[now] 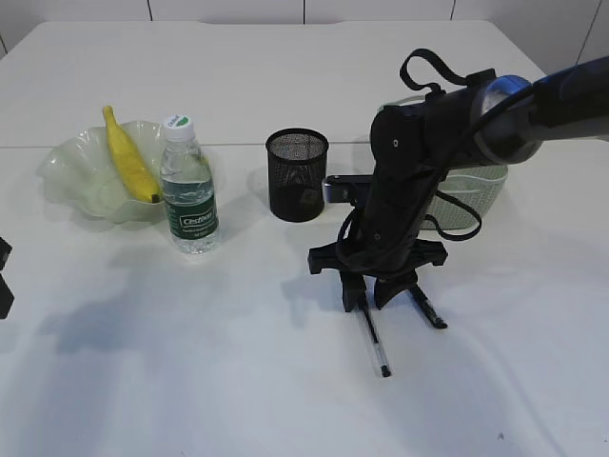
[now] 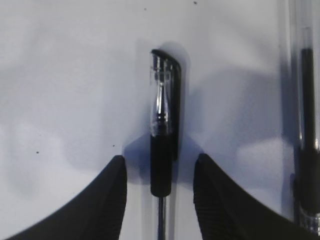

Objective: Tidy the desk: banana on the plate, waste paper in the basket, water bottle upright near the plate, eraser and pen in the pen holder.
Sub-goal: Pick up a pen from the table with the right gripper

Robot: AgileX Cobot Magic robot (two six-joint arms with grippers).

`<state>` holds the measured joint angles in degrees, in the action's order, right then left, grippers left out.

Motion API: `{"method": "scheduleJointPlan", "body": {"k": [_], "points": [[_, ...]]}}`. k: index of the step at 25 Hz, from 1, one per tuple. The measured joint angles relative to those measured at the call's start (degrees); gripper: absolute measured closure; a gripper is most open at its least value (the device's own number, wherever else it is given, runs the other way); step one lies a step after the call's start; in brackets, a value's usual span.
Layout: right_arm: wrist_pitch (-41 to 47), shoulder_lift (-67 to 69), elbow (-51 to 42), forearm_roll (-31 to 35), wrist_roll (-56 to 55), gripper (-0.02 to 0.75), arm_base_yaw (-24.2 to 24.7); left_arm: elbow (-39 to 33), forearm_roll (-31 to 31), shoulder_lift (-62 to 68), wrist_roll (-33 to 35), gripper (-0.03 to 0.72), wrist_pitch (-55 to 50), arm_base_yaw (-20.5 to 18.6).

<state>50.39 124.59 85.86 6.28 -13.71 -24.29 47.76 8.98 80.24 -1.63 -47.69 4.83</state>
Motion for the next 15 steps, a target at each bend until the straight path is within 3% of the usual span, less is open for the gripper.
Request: {"method": "scheduleJointPlan", "body": {"k": [3,8,15], "points": [[0.11,0.20,0.11,0.00,0.00,0.465,0.00,0.00,0.00,0.00,0.00,0.298,0.37,0.00],[1.35,0.54,0.43,0.00,0.00,0.649,0.00,0.00,0.00,0.00,0.00,0.298,0.47,0.00],[2.15,0.71,0.77,0.00,0.46,0.682,0.00,0.00,0.00,0.00,0.00,0.298,0.47,0.00]]}}
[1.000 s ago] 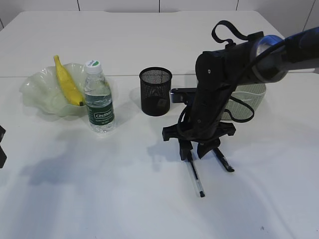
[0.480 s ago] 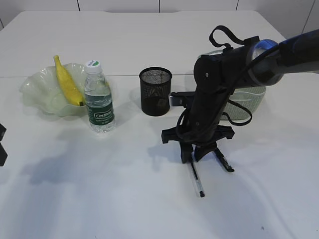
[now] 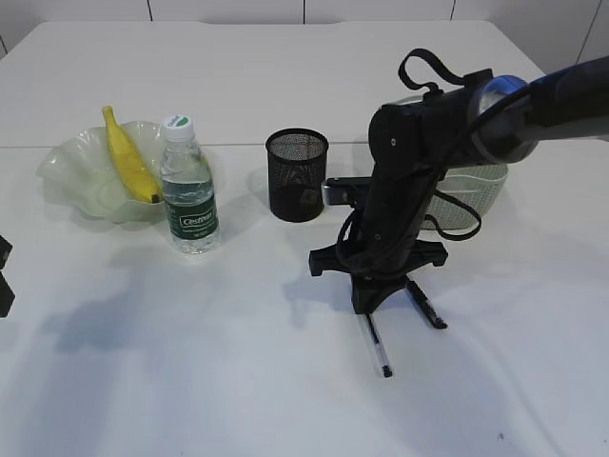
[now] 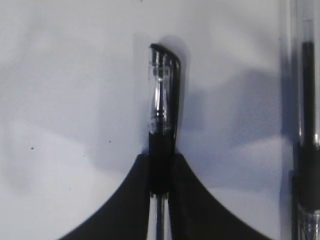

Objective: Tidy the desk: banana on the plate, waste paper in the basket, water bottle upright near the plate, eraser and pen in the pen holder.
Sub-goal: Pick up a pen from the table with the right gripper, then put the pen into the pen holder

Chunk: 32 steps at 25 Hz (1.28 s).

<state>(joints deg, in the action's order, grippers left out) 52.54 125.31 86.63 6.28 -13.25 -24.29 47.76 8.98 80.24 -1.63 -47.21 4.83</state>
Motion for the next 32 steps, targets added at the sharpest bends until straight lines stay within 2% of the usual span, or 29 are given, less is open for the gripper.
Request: {"method": "scheduleJointPlan", "body": {"k": [7,14,20,32], "points": [[1.89,0.35,2.13,0.00,4.04,0.684,0.00,0.00,0.00,0.00,0.00,0.298,0.08,0.00],[-3.77,-7.42,2.51,-0.11,7.98,0.685,0.00,0.00,0.00,0.00,0.00,0.298,0.08,0.00],[-15.95,-12.47,2.51,-0.55,11.20,0.685,0.00,0.00,0.00,0.00,0.00,0.298,0.08,0.00],[-43.09,-12.29,2.51,-0.06,12.19,0.685,0.00,0.00,0.00,0.00,0.00,0.298,0.22,0.00]]}}
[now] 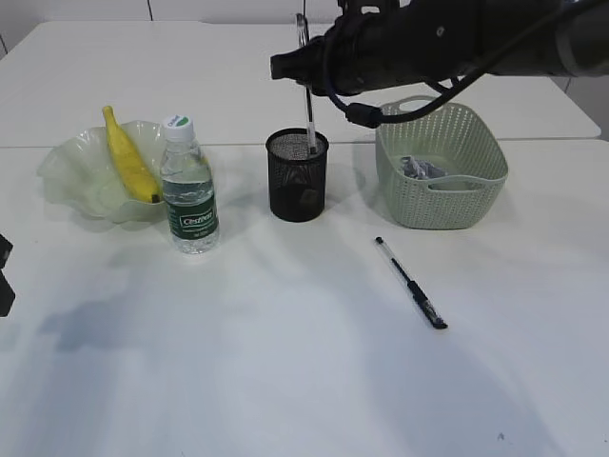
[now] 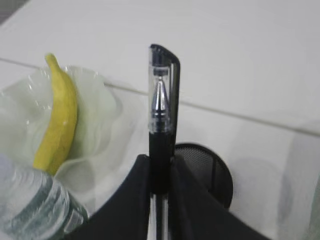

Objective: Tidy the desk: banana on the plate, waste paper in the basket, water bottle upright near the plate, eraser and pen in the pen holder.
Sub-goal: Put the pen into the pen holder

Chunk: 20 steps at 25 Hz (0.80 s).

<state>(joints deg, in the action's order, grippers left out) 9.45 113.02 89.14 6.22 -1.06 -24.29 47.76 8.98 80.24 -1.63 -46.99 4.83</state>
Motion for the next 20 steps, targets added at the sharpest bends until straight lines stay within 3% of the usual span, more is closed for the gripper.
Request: {"method": "scheduleJointPlan", "body": {"k": [9,20], "points": [[-15.25,6.94,0.00,0.22,0.00,0.685,0.00,0.00,0.10,0.00,0.00,0.298,-0.88,0.00],[-24.00,8.72,0.00,0.41,0.09,0.686,0.00,0.00,0.10,0.00,0.00,0.298,-1.75,0.00]]}}
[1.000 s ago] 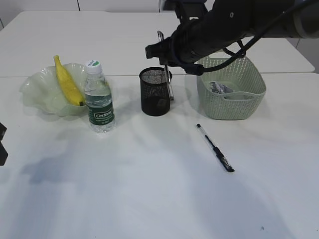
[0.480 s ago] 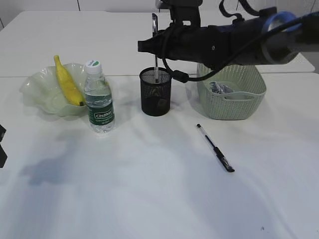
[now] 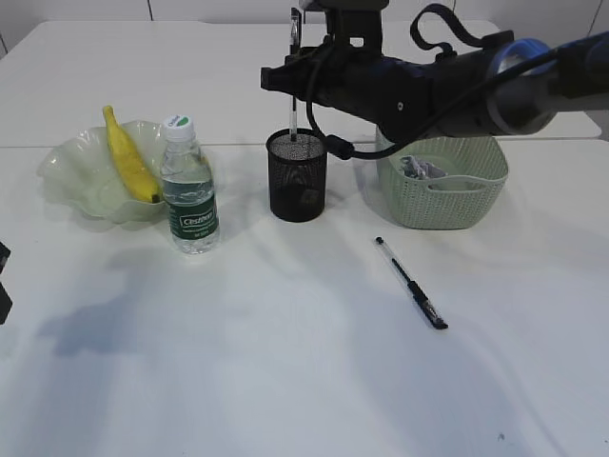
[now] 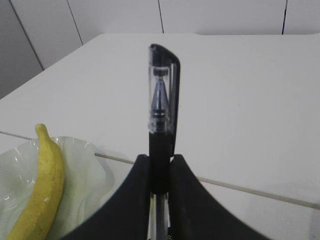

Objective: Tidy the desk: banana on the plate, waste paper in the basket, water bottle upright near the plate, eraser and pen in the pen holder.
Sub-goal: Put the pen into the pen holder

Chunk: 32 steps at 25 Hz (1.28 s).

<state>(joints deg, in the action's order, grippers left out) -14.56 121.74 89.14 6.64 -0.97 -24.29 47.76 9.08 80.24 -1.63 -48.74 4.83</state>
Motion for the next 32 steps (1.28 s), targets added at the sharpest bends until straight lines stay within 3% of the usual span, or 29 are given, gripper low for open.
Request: {"method": "scheduleJointPlan", "body": {"k": [17,27,32], "points": [[-2.61,4.42,0.00,0.14,0.00,0.682,0.00,0.00,0.00,0.00,0.00,0.298,-0.19,0.00],[-0.65,4.42,0.00,0.14,0.00,0.620,0.00,0.00,0.00,0.00,0.00,0.298,-0.28,0.00],[-0.65,4.42,0.00,0.14,0.04,0.547,0.00,0.00,0.10,0.00,0.00,0.298,-0.28,0.00]]}}
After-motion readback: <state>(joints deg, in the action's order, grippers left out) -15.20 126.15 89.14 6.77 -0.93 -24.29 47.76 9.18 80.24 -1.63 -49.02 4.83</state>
